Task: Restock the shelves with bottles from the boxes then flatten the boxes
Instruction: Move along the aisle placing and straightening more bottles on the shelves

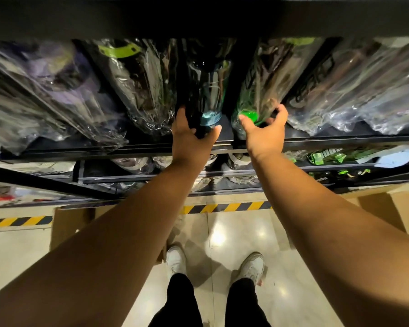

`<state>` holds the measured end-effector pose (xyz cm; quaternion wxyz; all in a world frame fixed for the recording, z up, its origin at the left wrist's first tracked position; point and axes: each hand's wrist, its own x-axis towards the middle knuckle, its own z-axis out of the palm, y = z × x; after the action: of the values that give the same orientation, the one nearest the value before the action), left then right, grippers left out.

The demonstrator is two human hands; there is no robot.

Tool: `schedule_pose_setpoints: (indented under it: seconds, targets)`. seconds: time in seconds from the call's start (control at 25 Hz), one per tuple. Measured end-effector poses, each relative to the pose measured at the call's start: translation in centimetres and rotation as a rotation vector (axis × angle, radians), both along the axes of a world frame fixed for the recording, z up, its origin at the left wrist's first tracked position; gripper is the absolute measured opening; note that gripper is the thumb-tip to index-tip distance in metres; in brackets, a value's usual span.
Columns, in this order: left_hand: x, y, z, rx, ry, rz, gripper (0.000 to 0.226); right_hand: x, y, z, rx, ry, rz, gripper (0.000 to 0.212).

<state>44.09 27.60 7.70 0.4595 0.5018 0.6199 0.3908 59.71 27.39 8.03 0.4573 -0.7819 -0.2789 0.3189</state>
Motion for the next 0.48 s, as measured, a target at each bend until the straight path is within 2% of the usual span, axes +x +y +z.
schedule_pose_setpoints:
  seconds: [0.12, 0.24, 0.36, 0.48]
  targets:
    - [-0.5, -0.4, 0.2, 0.011, -0.001, -0.064, 0.072, -0.7, 0.0, 0.4, -0.019, -0.026, 0.046, 0.094]
    - [-1.3, -1.1, 0.9, 0.016, 0.008, -0.124, 0.076, -0.6, -1.2, 1.0, -0.047, -0.005, 0.128, 0.100]
    - [-1.9, -3.7, 1.3, -0.038, 0.087, -0.104, 0.076, 0.0, -4.8, 2.1, -0.072, -0.007, 0.195, 0.086]
    - [-0.9, -6.9, 1.7, -0.059, 0.189, -0.191, 0.063, 2.2, -9.7, 2.6, -0.146, -0.015, 0.107, 0.072]
